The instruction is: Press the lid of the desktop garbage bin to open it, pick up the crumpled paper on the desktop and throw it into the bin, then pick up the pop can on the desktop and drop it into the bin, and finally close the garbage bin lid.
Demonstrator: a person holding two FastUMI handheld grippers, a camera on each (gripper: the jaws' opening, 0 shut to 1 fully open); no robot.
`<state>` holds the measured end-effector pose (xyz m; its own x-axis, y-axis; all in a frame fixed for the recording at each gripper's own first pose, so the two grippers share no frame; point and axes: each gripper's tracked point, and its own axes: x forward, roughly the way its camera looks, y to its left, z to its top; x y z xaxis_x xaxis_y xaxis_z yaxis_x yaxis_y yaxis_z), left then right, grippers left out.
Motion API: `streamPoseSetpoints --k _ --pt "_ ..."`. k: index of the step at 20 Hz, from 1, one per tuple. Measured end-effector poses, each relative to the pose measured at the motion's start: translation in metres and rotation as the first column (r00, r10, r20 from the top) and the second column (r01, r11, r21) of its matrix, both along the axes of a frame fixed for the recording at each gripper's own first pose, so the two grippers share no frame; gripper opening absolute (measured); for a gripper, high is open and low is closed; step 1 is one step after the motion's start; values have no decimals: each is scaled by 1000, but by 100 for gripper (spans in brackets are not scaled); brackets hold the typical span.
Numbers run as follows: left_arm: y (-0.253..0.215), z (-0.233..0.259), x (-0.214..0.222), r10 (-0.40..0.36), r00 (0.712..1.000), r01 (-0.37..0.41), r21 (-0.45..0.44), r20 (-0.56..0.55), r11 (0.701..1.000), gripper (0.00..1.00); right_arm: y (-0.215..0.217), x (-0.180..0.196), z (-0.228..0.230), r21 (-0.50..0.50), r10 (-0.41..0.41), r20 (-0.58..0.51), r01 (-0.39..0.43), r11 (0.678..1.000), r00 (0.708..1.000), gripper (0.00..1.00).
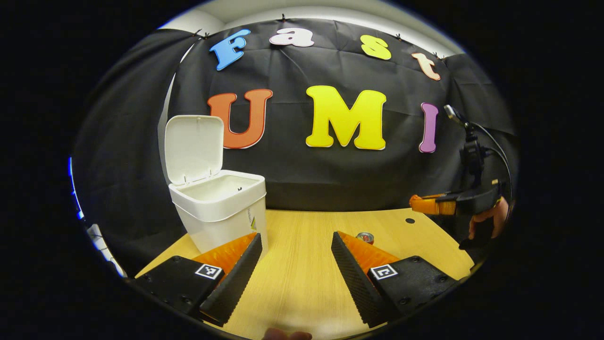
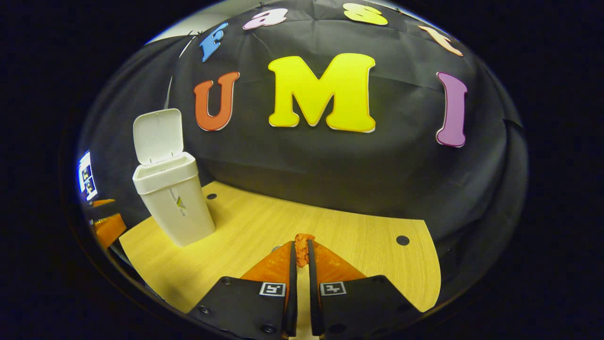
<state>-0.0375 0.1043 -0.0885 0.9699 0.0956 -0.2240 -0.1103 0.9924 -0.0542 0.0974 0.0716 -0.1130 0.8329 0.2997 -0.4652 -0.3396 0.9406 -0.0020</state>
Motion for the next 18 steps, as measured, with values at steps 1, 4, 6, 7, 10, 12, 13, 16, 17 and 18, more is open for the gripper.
streamPoseSetpoints --k 1,4,6,7,10,12,13,16,17,18 --pt "3 2 2 -2 1000 2 5 4 1000 98 12 1 9 7 22 9 -22 1000 1000 12" --pt "18 4 -2 16 1000 -16 3 8 1000 98 51 8 35 14 96 47 -96 995 994 12" --pt "30 3 -6 39 999 -39 5 8 999 98 84 12 47 28 148 69 -150 988 987 12" --pt "37 3 -9 53 999 -53 6 9 999 98 100 14 51 33 170 79 -173 984 982 12" --pt "58 9 -17 99 995 -99 4 17 995 98 151 18 67 46 241 100 -246 968 965 12" --pt "76 9 -23 135 991 -135 -2 19 991 98 187 22 77 48 291 119 -298 953 949 12" --pt "84 9 -27 154 988 -154 -6 19 988 98 204 22 81 49 316 130 -324 945 940 12" --pt "103 9 -39 204 979 -203 -33 12 979 98 250 28 88 58 370 144 -381 923 918 11" --pt "110 10 -43 221 975 -220 -40 14 975 98 264 30 87 63 382 143 -393 917 913 12" --pt "116 11 -47 237 971 -237 -46 16 971 98 278 33 87 63 394 145 -406 912 908 12"
